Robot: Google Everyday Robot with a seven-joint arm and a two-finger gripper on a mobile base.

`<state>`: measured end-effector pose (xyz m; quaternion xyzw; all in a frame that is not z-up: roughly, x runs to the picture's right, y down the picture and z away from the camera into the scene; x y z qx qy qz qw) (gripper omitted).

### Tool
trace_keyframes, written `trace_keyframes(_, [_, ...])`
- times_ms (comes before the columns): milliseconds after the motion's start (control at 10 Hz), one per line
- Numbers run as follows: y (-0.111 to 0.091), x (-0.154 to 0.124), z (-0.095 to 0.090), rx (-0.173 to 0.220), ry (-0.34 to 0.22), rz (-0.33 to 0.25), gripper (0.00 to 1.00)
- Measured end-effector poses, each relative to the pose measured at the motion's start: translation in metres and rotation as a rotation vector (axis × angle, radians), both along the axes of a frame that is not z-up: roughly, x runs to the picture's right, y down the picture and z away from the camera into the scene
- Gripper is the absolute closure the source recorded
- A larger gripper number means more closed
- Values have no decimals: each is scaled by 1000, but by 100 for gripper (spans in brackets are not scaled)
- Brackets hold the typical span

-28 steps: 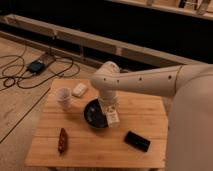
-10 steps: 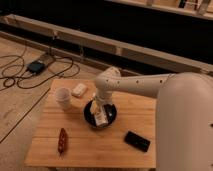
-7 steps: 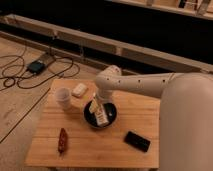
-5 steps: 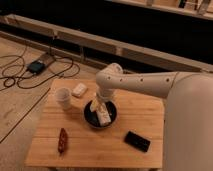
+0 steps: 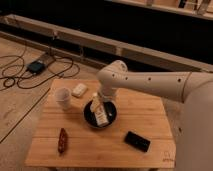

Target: Place the bottle in the ceramic bowl

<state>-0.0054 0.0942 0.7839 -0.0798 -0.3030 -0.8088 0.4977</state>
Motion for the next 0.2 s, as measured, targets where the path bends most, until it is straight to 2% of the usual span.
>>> trace_keyframes(200, [0, -3, 0, 0, -3, -2, 20])
